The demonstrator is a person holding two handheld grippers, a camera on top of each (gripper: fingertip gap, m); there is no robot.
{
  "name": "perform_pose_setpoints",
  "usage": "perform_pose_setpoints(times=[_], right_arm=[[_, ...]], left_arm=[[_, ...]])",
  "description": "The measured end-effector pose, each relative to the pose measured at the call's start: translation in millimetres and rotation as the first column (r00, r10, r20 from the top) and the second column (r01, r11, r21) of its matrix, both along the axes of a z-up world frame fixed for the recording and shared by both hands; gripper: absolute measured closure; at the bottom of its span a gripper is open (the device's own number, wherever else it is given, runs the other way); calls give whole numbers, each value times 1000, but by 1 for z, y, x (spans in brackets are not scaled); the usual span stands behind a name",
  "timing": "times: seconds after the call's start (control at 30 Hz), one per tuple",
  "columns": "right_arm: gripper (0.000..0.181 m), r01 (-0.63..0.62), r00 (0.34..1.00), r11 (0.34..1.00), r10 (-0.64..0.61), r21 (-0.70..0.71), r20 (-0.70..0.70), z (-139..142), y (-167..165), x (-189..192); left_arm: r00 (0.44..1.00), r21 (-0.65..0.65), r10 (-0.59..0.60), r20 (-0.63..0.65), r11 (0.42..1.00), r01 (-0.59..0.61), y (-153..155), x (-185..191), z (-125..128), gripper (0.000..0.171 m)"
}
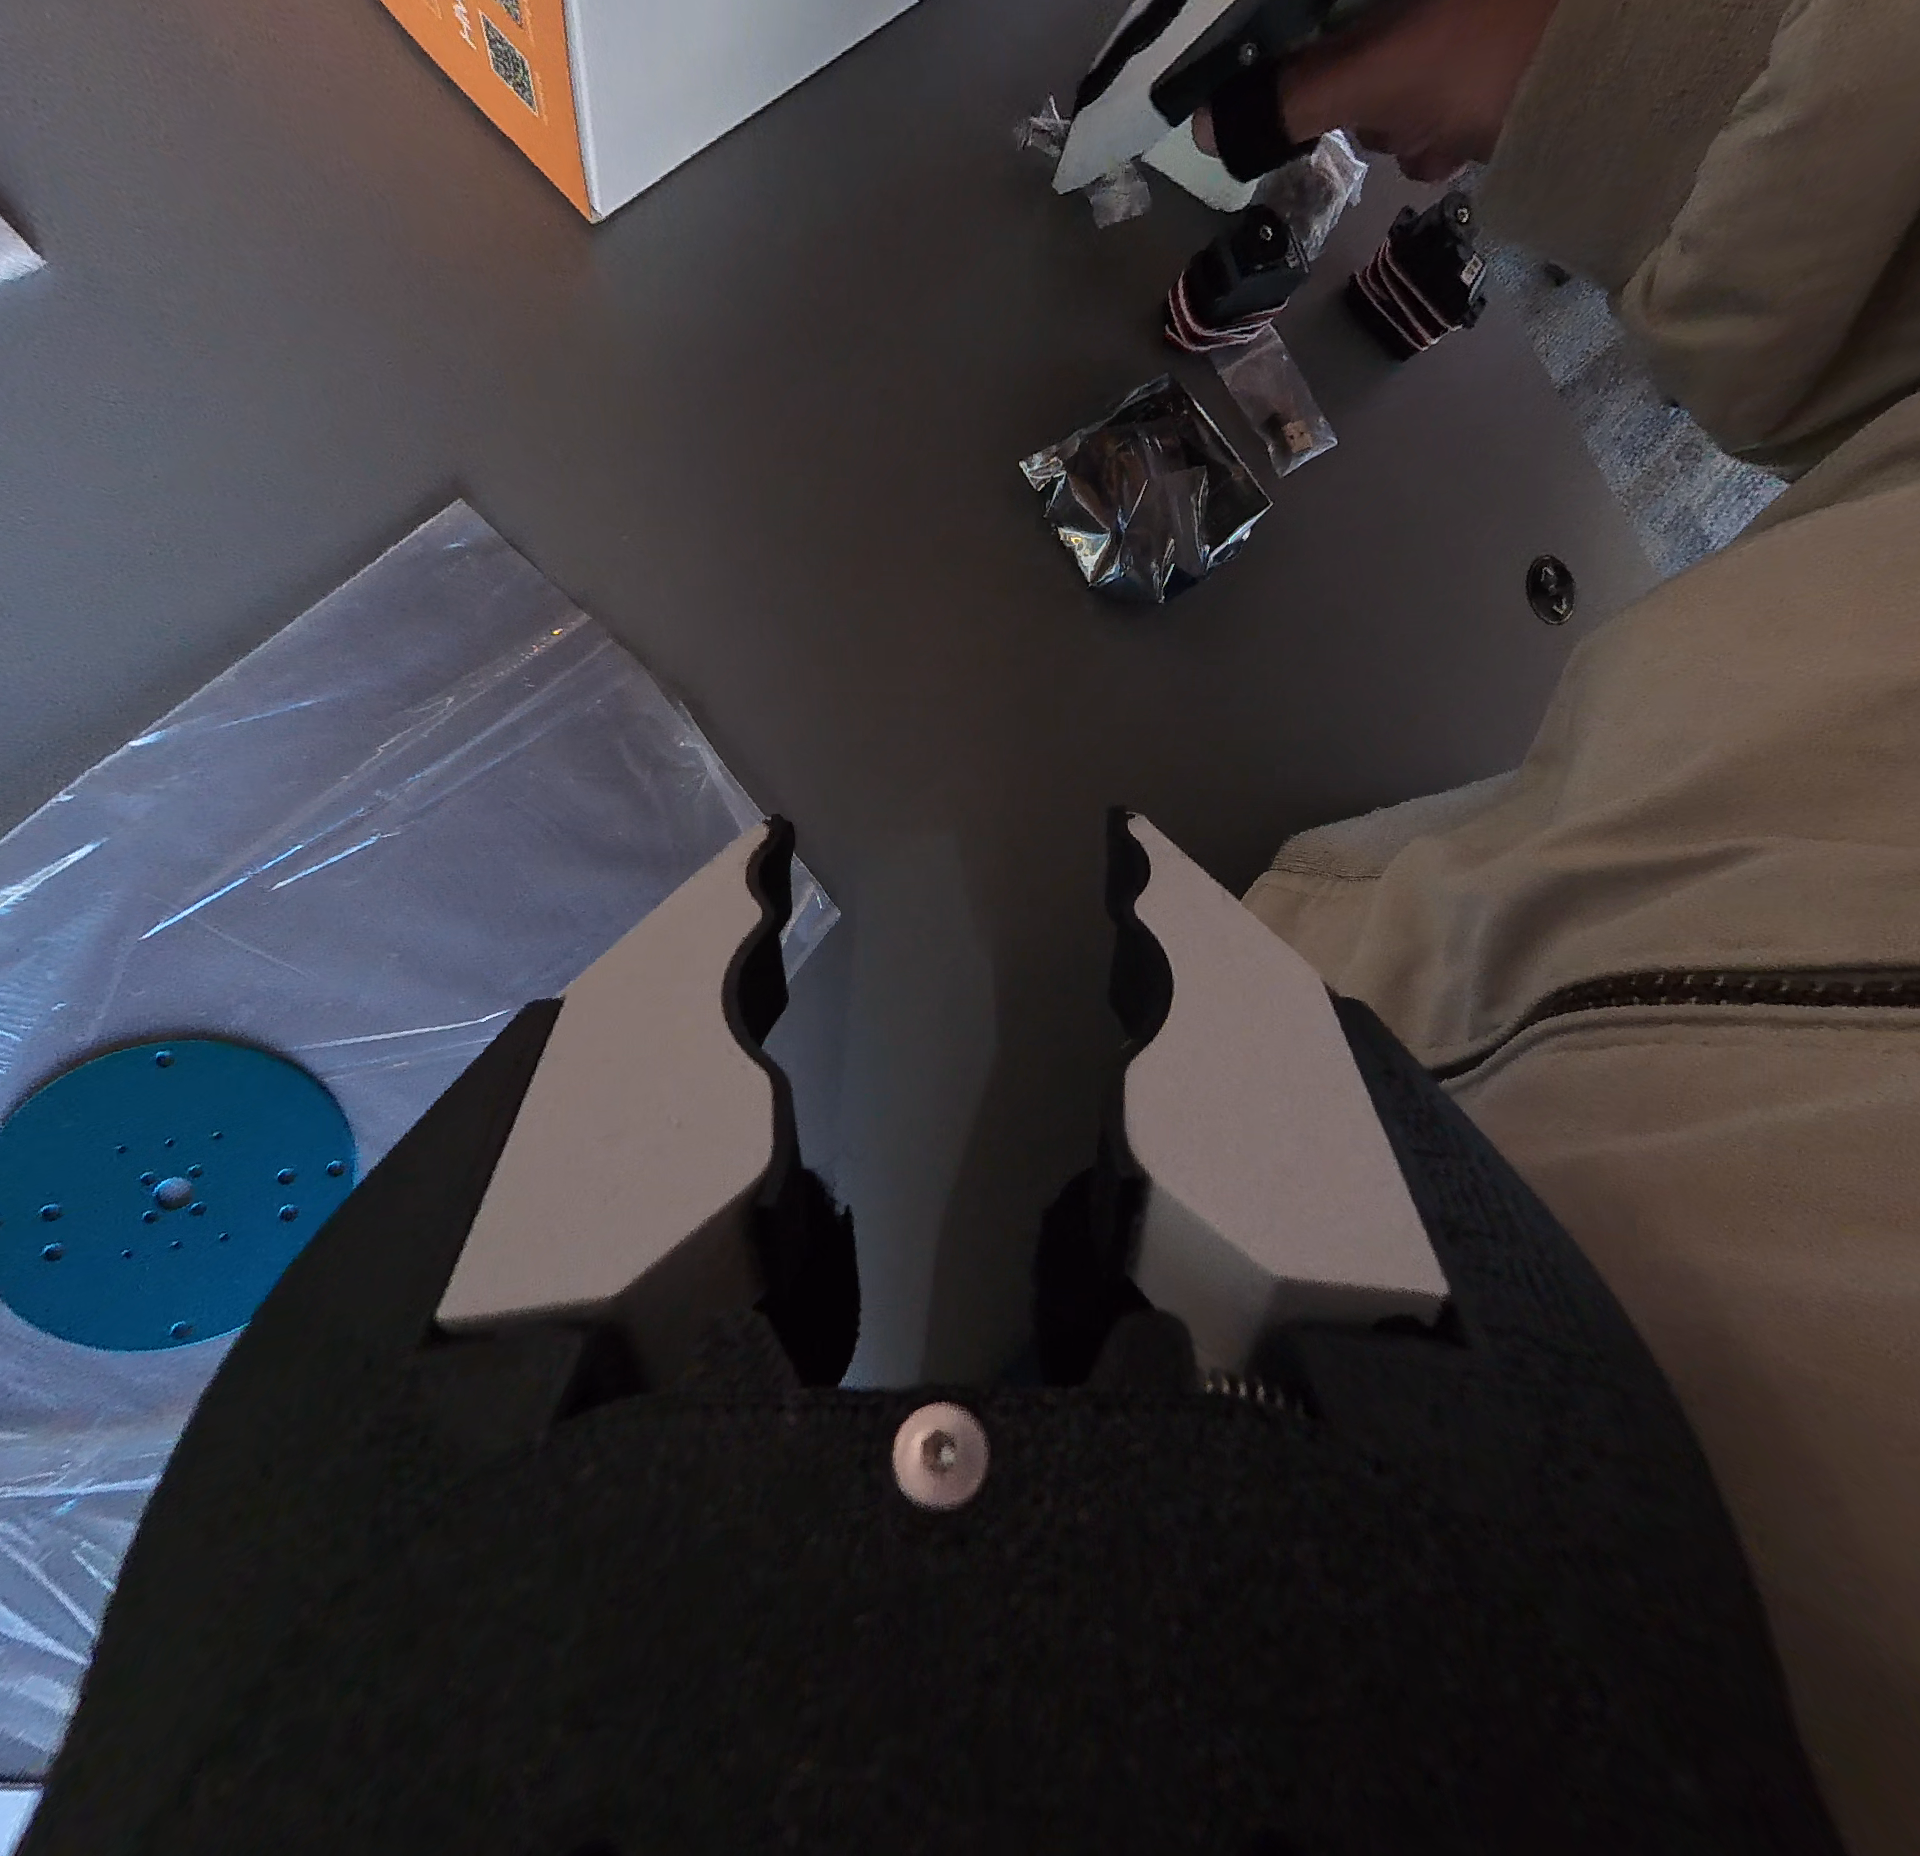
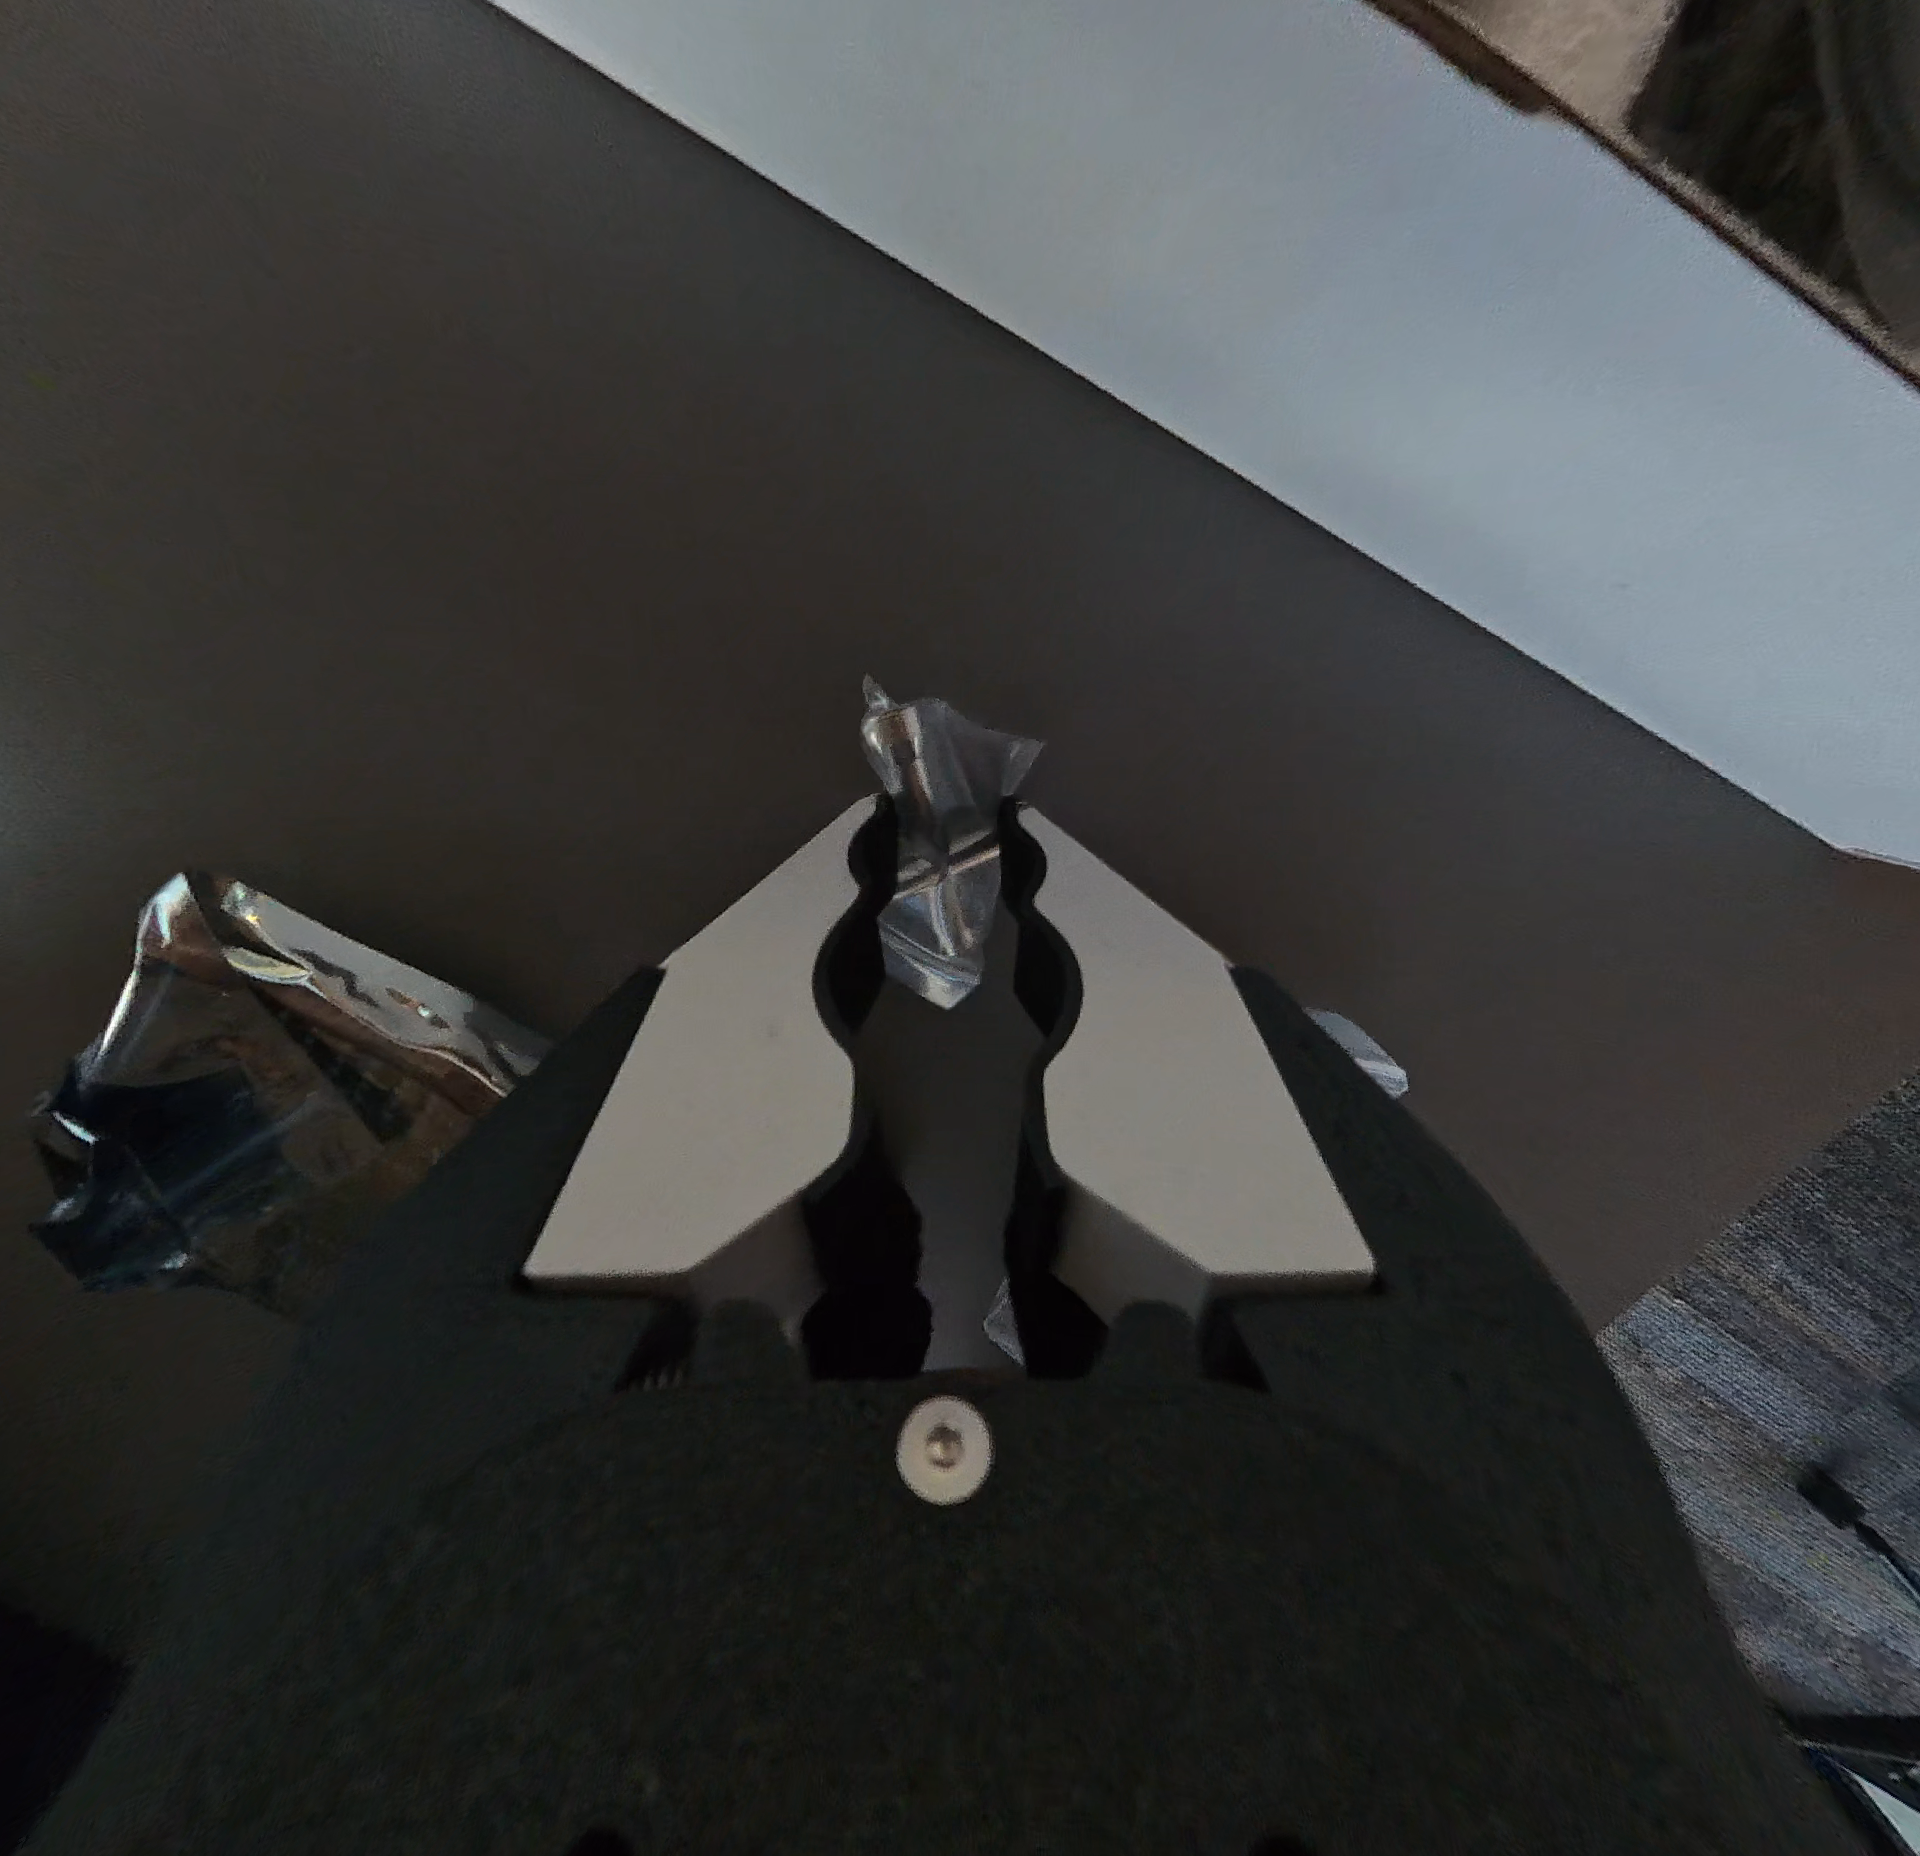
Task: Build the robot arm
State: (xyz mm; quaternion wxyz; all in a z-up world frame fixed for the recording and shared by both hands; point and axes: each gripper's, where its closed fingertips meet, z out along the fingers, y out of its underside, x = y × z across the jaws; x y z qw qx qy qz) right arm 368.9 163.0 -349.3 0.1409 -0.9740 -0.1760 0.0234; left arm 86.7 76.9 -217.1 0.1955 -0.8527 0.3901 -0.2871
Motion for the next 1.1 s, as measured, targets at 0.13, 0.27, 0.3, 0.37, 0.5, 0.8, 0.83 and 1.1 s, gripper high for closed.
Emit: perform_pose_setpoints(times=[0.13, 0.27, 0.3, 0.37, 0.5, 0.8, 0.83, 1.1], right_arm=[[174, -1, 1000, 1000, 1, -4, -30, 10, -1, 0], [175, -59, 994, 992, 69, 113, -86, 62, -3, -6], [175, -75, 985, 988, 95, 137, -143, 77, -11, -12], [175, -118, 933, 979, 166, 164, -320, 106, -40, -34], [175, -152, 929, 988, 152, 25, -339, 82, -132, -32], [174, -23, 995, 999, 27, 44, -92, 11, -191, -7], [173, -4, 996, 999, 8, 41, -94, 7, -192, -7], [146, 97, 970, 985, -62, 141, -235, 20, -180, -19]], left_arm=[[1000, 2, -6, 1, 1000, 6, -2, 2, 0, 111], [1000, 4, -12, -2, 1000, 12, -4, 3, 0, 111], [1000, 3, -11, -2, 1000, 11, -5, 2, -1, 111], [1000, -3, -7, 1, 1000, 7, -6, 2, -2, 111], [1000, -18, -5, 10, 1000, 5, -7, 6, -6, 111], [996, 1, -92, 7, 996, 92, -14, 32, 0, 111], [995, 4, -99, 6, 995, 99, -16, 34, 1, 111], [993, 18, -121, -2, 992, 121, -26, 40, 7, 111]])
